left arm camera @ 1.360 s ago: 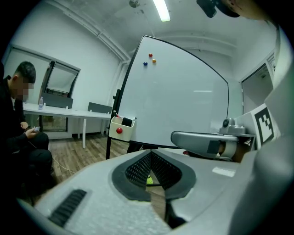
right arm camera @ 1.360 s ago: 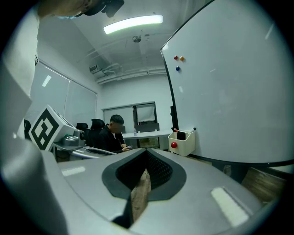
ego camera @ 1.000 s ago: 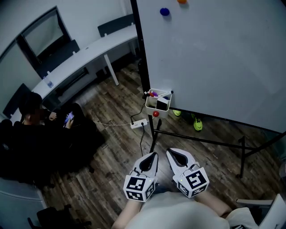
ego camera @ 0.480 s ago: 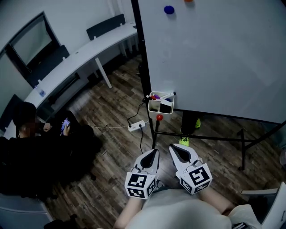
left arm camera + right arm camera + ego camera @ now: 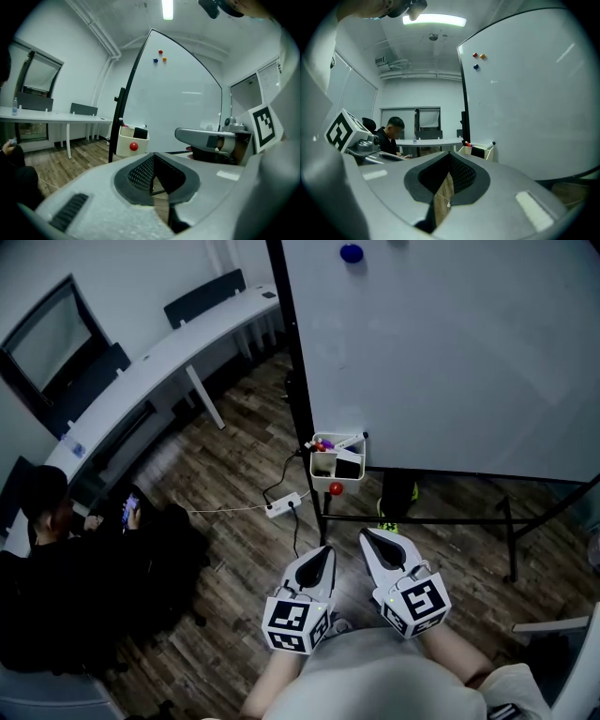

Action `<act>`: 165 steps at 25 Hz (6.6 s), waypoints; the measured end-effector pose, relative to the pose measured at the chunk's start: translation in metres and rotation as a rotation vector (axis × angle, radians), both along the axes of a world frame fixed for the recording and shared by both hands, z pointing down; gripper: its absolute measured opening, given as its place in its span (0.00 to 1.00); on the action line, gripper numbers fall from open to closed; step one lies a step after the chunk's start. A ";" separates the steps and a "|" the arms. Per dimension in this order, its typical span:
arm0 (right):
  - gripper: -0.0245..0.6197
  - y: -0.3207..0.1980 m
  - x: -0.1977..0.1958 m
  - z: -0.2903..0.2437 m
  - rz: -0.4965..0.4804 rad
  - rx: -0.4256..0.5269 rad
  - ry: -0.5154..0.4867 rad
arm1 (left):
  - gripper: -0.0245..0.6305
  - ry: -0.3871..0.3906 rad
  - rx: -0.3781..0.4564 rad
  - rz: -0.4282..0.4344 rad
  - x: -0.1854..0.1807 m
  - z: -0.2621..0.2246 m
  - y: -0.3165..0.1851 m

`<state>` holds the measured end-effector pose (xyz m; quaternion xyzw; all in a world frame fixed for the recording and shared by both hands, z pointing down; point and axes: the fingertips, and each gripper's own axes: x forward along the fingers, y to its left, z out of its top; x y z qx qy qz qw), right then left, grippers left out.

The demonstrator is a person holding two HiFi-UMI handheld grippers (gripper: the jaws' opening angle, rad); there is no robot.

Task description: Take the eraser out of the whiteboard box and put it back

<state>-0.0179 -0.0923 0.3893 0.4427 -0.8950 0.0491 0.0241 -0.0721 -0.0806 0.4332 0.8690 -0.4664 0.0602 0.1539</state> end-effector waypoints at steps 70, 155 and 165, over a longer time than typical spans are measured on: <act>0.35 -0.173 -0.007 0.027 0.021 0.023 0.179 | 0.04 -0.001 -0.039 -0.056 -0.019 0.018 -0.145; 0.33 -0.088 -0.005 -0.071 0.050 0.286 0.136 | 0.04 0.008 0.017 -0.054 -0.019 -0.007 -0.056; 0.33 -0.065 -0.008 -0.072 0.058 0.284 0.123 | 0.04 0.008 0.019 -0.050 -0.023 -0.007 -0.036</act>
